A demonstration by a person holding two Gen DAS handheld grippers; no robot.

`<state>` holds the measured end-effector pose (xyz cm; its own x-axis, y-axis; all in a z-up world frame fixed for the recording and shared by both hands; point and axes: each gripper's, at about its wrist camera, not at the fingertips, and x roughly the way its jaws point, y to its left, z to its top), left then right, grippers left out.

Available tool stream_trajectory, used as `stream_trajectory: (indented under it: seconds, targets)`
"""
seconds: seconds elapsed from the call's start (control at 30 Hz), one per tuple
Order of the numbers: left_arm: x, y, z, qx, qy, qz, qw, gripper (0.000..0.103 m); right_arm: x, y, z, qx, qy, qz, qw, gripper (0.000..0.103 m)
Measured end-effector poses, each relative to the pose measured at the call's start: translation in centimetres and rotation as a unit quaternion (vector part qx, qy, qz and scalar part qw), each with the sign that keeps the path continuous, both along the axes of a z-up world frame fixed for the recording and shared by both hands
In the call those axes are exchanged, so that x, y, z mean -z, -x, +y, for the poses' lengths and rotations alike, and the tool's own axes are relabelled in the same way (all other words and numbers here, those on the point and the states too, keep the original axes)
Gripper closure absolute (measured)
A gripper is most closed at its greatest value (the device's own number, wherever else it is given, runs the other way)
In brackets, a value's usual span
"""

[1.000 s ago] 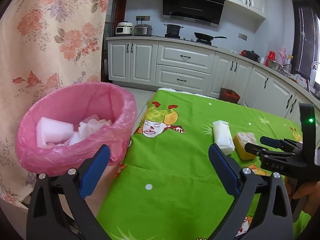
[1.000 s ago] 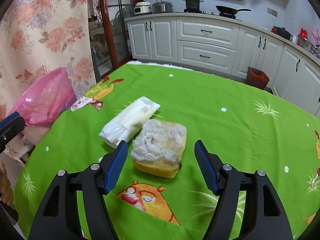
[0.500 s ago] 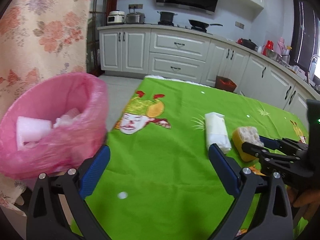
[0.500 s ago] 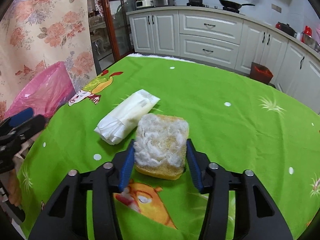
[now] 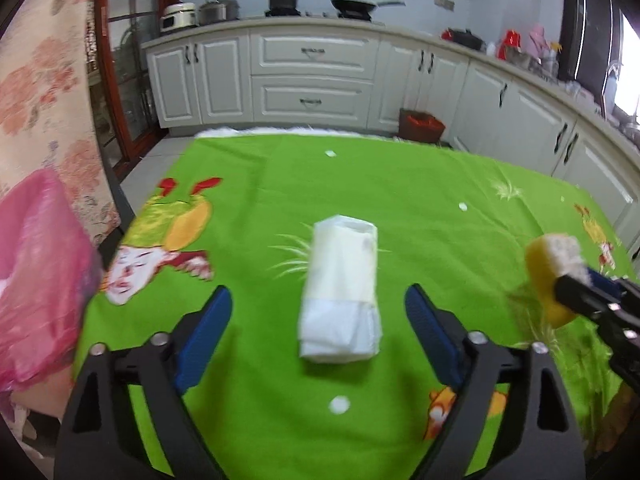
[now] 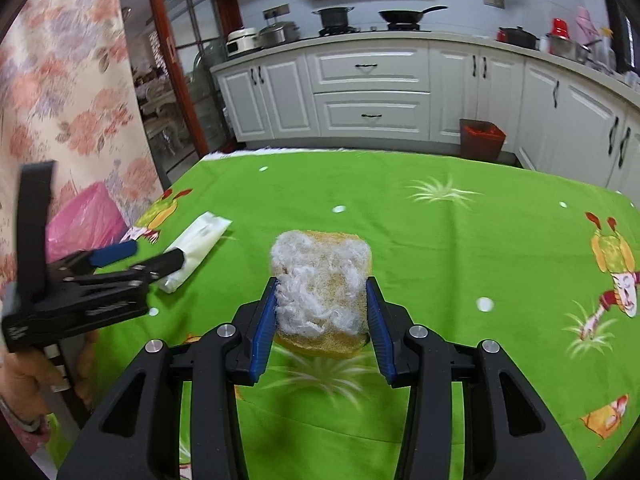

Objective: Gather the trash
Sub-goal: 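Grasp the bread piece with the right tool while the left tool grasps the wrapped white item, then carry the bread and wrapped item to the pink bin and open both tools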

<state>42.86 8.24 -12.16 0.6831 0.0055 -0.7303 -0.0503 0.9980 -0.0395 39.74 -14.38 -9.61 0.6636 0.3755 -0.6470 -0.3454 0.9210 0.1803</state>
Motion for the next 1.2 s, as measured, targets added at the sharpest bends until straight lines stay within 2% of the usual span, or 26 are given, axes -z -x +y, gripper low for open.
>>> stream_trajectory:
  seconds: [0.13, 0.23, 0.3, 0.33, 0.6, 1.2]
  targets:
    - [1.4, -2.0, -1.1, 0.008, -0.005, 0.034, 0.9994, 0.034, -0.1, 0.0, -1.2, 0.01, -0.013, -0.002, 1.0, 0.062]
    - [1.5, -2.5, -1.4, 0.012, -0.01, 0.035, 0.9993, 0.043, -0.2, 0.2, -1.6, 0.013, -0.021, -0.005, 1.0, 0.062]
    - [1.5, -2.4, -1.7, 0.02, -0.021, 0.034, 0.999, 0.059, -0.3, 0.4, -1.5, 0.014, -0.025, -0.005, 1.0, 0.062]
    - [1.6, -2.1, -1.9, 0.026, -0.023, 0.033, 0.9989, 0.064, -0.2, 0.4, -1.4, 0.014, -0.025, -0.005, 1.0, 0.062]
    - [0.8, 1.2, -2.0, 0.043, -0.022, 0.013, 0.9987, 0.067, -0.5, 2.6, 0.6, -0.009, -0.004, -0.009, 1.0, 0.062]
    - [-3.5, 13.6, 0.9, 0.034, -0.006, -0.045, 0.9984, 0.067, -2.3, 10.3, 5.4, -0.063, 0.033, -0.026, 0.997, 0.062]
